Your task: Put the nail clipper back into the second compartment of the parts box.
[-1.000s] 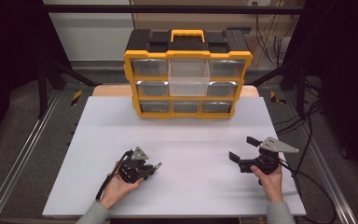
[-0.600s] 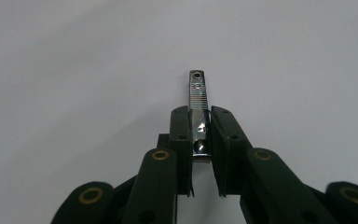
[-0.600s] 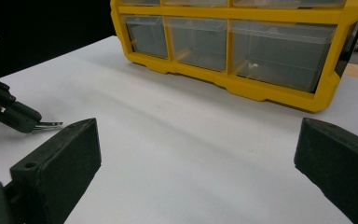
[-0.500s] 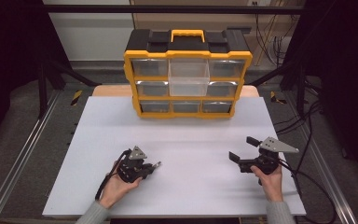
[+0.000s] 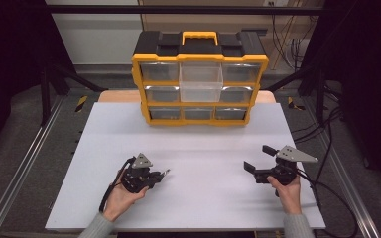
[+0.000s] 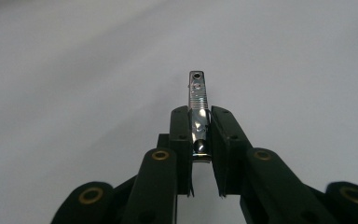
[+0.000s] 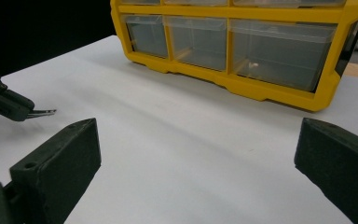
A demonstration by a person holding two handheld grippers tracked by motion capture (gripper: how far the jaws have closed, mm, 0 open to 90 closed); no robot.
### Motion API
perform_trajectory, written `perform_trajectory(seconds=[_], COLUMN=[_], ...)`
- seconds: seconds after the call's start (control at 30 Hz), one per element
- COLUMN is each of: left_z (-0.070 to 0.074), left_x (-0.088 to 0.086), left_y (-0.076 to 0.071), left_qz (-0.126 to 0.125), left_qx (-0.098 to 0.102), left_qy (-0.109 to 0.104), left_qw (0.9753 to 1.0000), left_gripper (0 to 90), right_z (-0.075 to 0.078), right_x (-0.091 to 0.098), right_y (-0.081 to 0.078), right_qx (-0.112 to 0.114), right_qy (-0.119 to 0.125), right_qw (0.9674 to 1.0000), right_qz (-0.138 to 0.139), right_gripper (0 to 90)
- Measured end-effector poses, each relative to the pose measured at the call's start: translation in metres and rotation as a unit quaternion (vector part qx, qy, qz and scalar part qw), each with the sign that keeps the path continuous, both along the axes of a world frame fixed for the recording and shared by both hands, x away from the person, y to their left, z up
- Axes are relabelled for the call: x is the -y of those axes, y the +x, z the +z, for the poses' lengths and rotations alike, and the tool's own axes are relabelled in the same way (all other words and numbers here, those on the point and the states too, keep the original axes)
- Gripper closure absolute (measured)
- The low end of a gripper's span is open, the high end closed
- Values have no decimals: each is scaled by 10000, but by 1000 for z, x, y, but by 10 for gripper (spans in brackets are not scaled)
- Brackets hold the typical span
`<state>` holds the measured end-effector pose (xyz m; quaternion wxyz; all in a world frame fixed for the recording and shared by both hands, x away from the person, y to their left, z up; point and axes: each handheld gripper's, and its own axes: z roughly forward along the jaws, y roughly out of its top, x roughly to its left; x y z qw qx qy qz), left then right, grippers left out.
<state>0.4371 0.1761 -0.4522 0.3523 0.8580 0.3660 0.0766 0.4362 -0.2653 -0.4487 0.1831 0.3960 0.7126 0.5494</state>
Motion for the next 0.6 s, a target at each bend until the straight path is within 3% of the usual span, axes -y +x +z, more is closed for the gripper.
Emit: perform_trajectory(seconds=[0.6], left_z=[20], left_x=[-13], left_y=[0], left_qz=[145], left_qx=[174], left_qy=[-269], left_qw=[9994], left_gripper=[788], right_z=[-1], right_x=[1], right_y=[0], right_qx=[-34], right_qy=[21], right_qw=[10000], right_qz=[-17], right_gripper=[9])
